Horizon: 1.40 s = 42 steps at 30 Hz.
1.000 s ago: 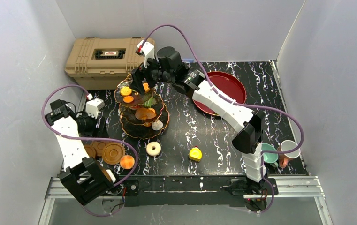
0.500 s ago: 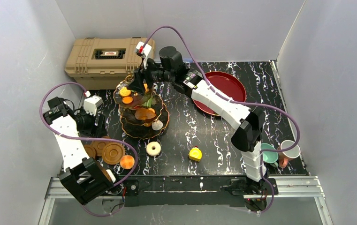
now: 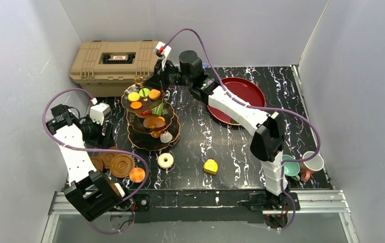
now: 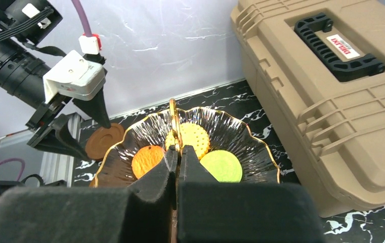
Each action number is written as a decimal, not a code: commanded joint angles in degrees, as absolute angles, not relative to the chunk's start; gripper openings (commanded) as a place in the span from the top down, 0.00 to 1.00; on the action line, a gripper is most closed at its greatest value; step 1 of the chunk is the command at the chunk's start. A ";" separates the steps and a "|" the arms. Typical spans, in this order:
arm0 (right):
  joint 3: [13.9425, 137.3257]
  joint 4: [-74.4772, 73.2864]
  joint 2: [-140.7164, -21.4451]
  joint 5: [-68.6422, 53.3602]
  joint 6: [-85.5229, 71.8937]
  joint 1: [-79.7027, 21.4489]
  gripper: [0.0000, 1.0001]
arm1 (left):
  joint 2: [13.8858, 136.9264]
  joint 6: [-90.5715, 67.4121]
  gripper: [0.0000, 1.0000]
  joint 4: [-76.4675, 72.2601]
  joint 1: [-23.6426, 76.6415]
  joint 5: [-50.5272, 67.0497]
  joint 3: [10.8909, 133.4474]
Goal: Serve the afternoon tea
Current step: Move the desert table to the center of the board.
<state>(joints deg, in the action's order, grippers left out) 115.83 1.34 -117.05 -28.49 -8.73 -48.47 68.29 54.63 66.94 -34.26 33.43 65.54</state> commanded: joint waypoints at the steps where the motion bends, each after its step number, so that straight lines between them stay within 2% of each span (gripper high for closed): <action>1: 112.90 7.42 -111.93 -25.69 -10.97 -47.03 0.99 | 67.76 54.89 0.32 68.56 -34.24 33.68 67.28; 6: 113.07 6.95 -109.79 -23.27 -9.28 -45.32 0.99 | 67.87 54.85 0.32 68.40 -34.19 33.74 67.73; 24: 113.91 4.25 -105.91 -28.41 -6.82 -41.65 0.99 | 68.41 54.12 0.32 67.87 -34.19 33.99 67.89; 33: 112.61 -4.68 -102.69 -23.41 5.89 -41.57 0.99 | 68.57 53.80 0.32 67.90 -34.19 34.27 68.30; 42: 108.31 -4.74 -97.65 -20.91 10.15 -41.36 0.99 | 68.71 53.48 0.32 67.85 -34.18 34.70 68.87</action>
